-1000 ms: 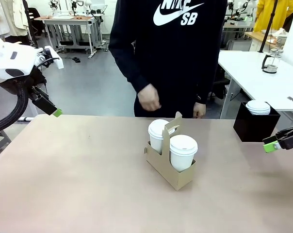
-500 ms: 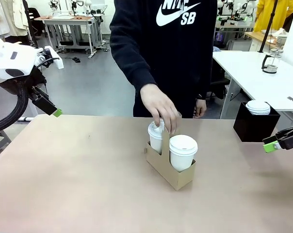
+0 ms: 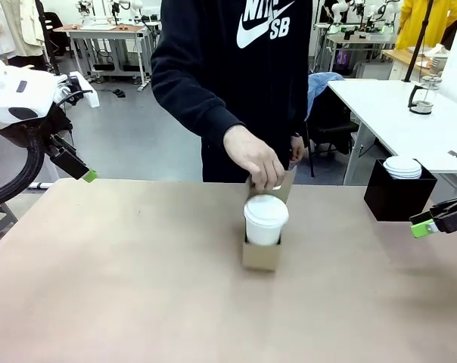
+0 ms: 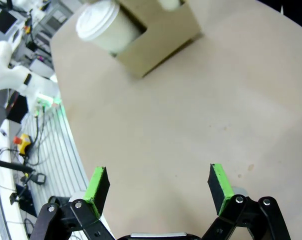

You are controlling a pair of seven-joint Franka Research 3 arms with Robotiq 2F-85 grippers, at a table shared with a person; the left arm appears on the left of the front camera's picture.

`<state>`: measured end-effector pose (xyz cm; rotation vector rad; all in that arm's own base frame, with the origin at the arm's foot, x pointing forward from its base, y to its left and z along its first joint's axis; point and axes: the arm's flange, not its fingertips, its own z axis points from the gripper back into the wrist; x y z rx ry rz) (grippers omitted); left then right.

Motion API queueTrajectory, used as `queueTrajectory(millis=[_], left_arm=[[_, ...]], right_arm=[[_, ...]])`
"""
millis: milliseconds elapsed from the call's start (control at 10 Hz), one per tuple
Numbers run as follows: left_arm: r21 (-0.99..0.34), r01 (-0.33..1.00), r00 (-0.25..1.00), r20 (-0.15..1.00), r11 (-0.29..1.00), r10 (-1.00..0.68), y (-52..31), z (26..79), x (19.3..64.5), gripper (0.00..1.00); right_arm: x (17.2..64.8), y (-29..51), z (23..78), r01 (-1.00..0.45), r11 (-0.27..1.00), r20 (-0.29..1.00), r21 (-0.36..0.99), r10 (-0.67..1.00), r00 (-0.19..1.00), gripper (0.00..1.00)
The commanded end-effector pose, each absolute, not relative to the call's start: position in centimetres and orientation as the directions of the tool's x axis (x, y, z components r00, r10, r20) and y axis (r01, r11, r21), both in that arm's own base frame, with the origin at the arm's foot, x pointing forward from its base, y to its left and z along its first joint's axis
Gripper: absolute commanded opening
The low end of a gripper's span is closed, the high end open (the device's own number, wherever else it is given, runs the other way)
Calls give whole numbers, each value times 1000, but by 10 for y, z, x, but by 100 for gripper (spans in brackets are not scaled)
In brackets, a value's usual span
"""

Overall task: Pour a drink into a cup and package it in a carrier.
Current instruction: Insert the held 600 ml Paper Cup into the Cup Carrier.

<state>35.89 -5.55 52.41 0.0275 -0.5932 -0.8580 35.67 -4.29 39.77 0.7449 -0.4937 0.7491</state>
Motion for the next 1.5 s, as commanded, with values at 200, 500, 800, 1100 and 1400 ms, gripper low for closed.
queueTrajectory(millis=[200,500,800,1100,1400], left_arm=[[255,692,515,482,676,-709,-56,525,357,100],[255,692,515,482,676,-709,-56,525,357,100],[255,692,515,482,676,-709,-56,525,357,100],[255,692,515,482,676,-709,-56,525,357,100],[255,692,515,482,676,-709,-56,525,357,100]], right_arm=[[355,-45,399,-766,495,642,411,440,628,100],[355,-45,399,-766,495,642,411,440,628,100],[355,-45,399,-766,495,642,411,440,628,100],[355,-45,399,-766,495,642,411,440,628,100],[355,-45,399,-766,495,642,411,440,628,100]])
